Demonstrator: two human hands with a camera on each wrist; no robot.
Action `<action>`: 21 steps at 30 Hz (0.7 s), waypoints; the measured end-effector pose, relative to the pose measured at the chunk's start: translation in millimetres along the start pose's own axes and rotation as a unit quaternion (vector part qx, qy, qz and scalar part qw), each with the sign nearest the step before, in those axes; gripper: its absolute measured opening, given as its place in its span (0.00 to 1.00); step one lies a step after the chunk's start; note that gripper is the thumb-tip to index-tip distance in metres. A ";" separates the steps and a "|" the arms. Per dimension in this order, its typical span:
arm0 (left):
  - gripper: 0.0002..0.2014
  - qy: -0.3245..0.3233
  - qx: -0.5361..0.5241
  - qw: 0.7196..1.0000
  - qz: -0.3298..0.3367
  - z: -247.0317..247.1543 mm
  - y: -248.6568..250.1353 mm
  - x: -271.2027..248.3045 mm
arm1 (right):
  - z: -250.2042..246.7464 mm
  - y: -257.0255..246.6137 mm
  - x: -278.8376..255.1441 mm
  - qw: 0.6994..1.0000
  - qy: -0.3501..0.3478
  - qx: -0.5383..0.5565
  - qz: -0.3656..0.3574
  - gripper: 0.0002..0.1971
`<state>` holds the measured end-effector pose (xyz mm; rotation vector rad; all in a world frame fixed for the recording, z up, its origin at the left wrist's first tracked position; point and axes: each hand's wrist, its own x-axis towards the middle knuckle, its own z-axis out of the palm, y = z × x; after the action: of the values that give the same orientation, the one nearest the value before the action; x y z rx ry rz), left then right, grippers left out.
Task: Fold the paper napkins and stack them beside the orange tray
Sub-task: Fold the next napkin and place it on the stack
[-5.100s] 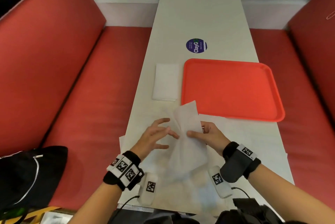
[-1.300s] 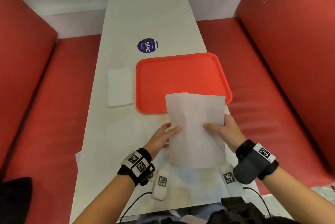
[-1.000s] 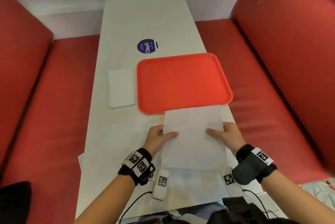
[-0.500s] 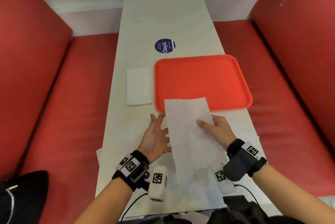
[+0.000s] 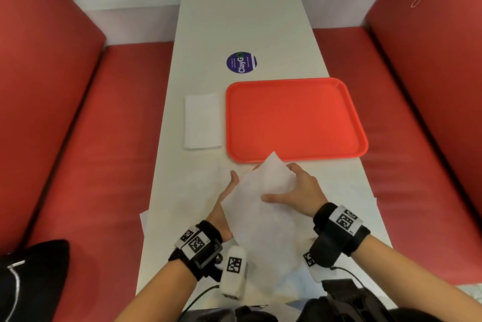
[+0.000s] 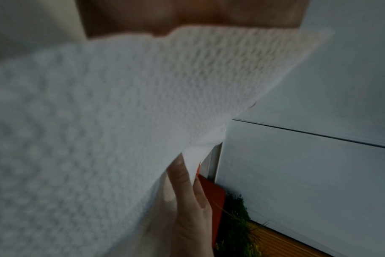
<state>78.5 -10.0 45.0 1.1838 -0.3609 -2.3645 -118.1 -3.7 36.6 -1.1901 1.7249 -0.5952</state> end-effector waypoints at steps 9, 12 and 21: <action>0.18 0.028 0.033 0.998 0.055 -12.9 -4.8 3.3 | -11.5 12.3 6.8 0.977 0.112 0.183 -0.004 0.11; 0.14 0.006 0.085 0.994 0.063 -12.7 -7.7 1.8 | -11.1 15.6 6.1 0.973 0.112 0.203 -0.010 0.09; 0.08 -0.010 0.189 0.973 0.131 -7.9 -4.1 8.0 | -2.0 5.4 -4.3 0.977 0.056 0.206 -0.020 0.08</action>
<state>79.5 -10.8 33.1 1.1886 -0.9486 -2.1346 -121.9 2.2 35.0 -0.9116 1.5709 -1.0071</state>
